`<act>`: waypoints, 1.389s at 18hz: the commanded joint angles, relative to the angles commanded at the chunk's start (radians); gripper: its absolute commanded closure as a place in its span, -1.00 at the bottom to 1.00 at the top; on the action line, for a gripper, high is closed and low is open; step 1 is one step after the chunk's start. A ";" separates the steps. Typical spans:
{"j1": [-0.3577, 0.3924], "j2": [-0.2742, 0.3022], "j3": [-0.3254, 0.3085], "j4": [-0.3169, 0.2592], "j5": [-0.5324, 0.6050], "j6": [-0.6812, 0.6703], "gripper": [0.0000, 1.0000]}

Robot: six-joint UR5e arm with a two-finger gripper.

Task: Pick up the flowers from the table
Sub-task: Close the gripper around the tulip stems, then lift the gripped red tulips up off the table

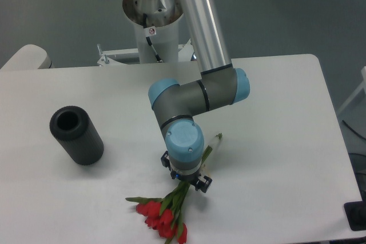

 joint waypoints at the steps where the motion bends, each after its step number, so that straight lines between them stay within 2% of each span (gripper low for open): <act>1: 0.000 0.000 0.002 0.000 0.000 -0.002 0.59; 3: 0.000 0.006 0.003 0.000 0.000 0.000 1.00; 9: 0.002 0.021 0.012 0.000 0.000 0.011 1.00; 17: 0.037 0.075 0.034 -0.014 -0.002 0.038 1.00; 22: 0.098 0.100 0.044 -0.032 -0.005 0.219 1.00; 25: 0.113 0.100 0.057 -0.034 -0.009 0.242 1.00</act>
